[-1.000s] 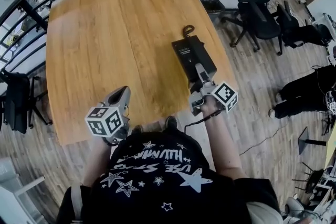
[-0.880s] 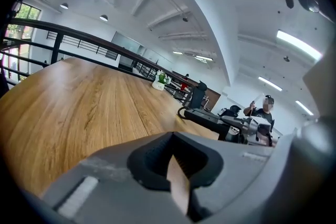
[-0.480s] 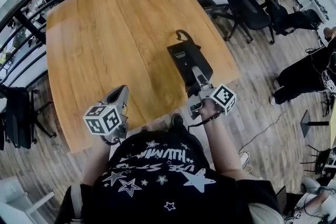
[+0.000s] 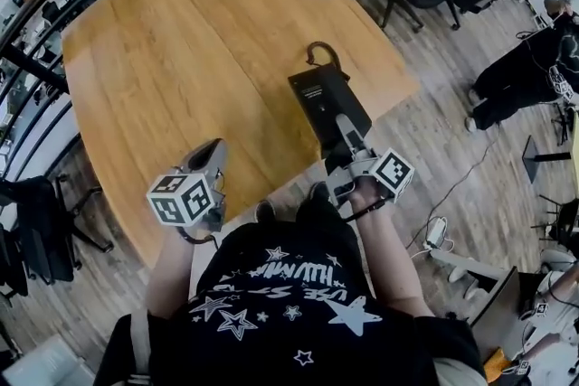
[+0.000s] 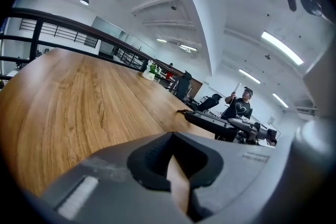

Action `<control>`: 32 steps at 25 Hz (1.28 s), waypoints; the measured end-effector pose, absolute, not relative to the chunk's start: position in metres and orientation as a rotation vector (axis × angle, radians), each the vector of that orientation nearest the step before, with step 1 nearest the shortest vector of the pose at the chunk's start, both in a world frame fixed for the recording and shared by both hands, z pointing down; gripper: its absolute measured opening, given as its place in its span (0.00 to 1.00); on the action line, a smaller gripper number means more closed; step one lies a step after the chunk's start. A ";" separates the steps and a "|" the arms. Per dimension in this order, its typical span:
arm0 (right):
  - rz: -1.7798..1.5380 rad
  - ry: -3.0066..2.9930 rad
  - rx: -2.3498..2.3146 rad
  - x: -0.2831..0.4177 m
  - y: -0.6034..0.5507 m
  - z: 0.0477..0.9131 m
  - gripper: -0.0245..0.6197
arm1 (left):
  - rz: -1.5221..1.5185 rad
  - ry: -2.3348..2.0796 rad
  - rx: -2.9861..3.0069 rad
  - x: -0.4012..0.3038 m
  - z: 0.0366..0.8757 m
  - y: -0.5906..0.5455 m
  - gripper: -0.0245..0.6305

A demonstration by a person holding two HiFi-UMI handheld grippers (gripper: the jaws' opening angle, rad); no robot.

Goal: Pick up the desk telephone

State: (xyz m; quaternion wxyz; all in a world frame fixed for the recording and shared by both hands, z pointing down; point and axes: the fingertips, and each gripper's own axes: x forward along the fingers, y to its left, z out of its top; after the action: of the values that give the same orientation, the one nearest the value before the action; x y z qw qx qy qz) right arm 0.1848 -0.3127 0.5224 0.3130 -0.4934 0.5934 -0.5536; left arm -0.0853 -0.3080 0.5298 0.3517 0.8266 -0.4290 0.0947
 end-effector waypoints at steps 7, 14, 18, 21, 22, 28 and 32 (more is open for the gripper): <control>-1.437 1.577 -1.303 0.181 -0.286 0.525 0.36 | 0.258 -1.084 2.128 -0.087 0.545 -0.297 0.04; -1.430 1.607 -1.239 0.171 -0.258 0.527 0.36 | 0.285 -1.059 2.142 -0.072 0.548 -0.277 0.04; -1.440 1.584 -1.207 0.166 -0.227 0.529 0.36 | 0.304 -1.031 2.146 -0.063 0.548 -0.255 0.04; -1.447 1.574 -1.187 0.161 -0.197 0.529 0.36 | 0.317 -1.017 2.161 -0.060 0.546 -0.230 0.04; -1.444 1.567 -1.176 0.160 -0.186 0.526 0.36 | 0.319 -1.014 2.168 -0.059 0.545 -0.221 0.04; -1.403 1.569 -1.140 0.160 -0.119 0.506 0.36 | 0.307 -1.002 2.182 -0.057 0.536 -0.156 0.04; -1.394 1.566 -1.137 0.157 -0.076 0.500 0.36 | 0.288 -0.996 2.179 -0.062 0.533 -0.113 0.04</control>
State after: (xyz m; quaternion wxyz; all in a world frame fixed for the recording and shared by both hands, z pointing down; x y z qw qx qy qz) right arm 0.1571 -0.0763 0.5002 0.3692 -0.4432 0.6101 -0.5432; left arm -0.0619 -0.1127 0.5329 0.3561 0.8438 -0.3856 0.1116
